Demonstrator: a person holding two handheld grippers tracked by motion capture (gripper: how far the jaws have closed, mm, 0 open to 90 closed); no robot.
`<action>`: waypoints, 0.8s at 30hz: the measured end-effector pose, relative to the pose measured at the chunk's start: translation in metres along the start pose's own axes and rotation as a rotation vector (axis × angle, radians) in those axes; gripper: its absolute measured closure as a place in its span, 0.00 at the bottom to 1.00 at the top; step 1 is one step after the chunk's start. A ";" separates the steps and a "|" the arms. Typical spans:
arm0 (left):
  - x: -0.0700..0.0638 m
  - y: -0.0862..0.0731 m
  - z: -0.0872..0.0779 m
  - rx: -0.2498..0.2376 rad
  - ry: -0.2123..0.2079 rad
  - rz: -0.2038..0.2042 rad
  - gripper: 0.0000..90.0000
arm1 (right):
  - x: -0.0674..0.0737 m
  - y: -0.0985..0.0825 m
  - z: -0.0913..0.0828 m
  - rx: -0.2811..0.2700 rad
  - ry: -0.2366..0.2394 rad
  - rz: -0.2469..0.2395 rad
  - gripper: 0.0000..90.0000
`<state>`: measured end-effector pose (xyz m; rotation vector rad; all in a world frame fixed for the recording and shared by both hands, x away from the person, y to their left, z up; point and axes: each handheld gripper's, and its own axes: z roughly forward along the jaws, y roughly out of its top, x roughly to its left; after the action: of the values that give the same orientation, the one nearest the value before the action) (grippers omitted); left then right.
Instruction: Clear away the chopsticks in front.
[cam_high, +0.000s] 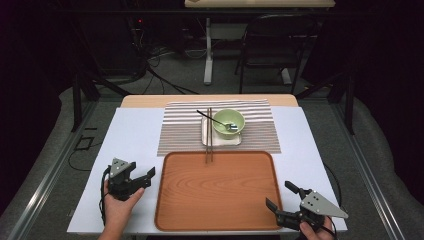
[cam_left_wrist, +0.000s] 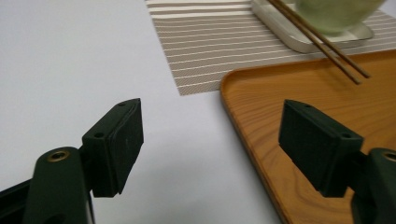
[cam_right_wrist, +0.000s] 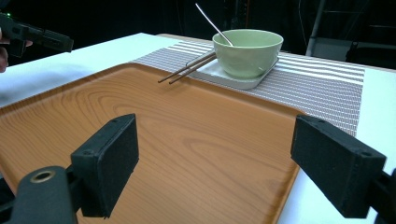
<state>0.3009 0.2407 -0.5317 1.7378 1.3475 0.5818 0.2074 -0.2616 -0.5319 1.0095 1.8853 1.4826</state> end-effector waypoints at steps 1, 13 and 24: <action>0.001 0.000 0.000 0.002 0.006 -0.004 0.24 | 0.000 0.000 0.000 0.000 0.000 0.001 0.16; 0.002 0.002 0.005 0.069 0.049 -0.012 0.27 | 0.000 0.000 0.000 0.003 -0.004 0.000 0.16; -0.005 0.018 0.008 0.133 0.005 -0.018 0.35 | -0.002 0.001 0.000 0.002 -0.002 0.006 0.16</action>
<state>0.3148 0.2320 -0.5204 1.8287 1.4322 0.4968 0.2086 -0.2627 -0.5314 1.0177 1.8839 1.4831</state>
